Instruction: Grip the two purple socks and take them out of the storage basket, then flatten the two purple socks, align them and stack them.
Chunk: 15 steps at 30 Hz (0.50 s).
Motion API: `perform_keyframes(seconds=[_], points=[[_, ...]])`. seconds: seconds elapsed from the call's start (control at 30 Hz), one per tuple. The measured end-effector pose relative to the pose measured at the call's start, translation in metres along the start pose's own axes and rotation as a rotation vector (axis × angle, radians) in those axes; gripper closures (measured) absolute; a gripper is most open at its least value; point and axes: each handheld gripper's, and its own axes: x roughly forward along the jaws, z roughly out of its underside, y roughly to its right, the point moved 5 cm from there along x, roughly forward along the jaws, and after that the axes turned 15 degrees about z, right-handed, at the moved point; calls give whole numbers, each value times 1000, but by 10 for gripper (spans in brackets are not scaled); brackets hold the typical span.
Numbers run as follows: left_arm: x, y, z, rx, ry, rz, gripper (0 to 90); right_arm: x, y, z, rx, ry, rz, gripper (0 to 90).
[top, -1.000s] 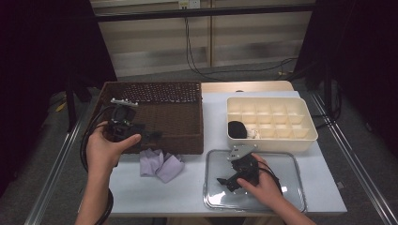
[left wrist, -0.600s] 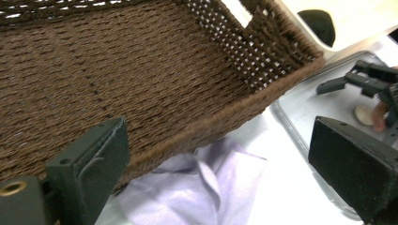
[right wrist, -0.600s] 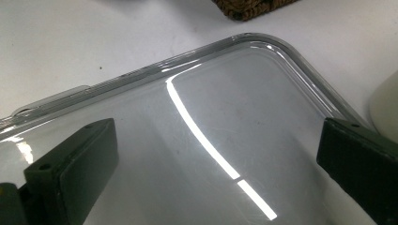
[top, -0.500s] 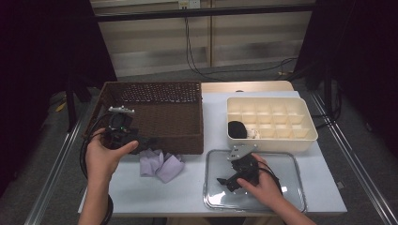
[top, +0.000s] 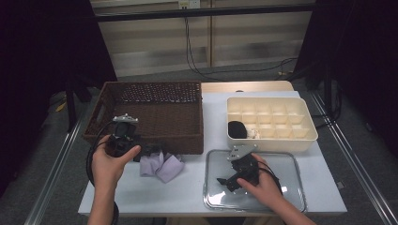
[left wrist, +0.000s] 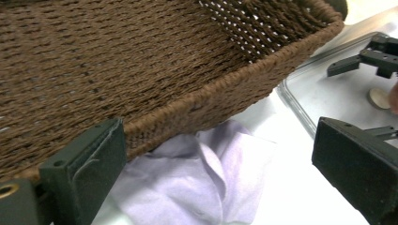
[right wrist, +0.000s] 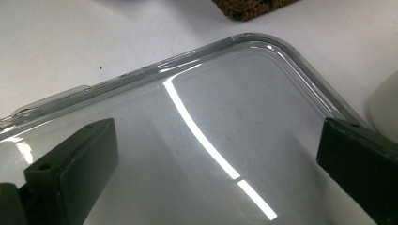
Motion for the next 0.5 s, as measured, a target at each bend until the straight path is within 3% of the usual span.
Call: perform_keyframes(seconds=[0.17,0.5], points=[[3,-1,6,2,-41,-29,34,0,0,0,0,0,0,0],[15,2,21,3,-66,-19,33,0,0,0,0,0,0,0]])
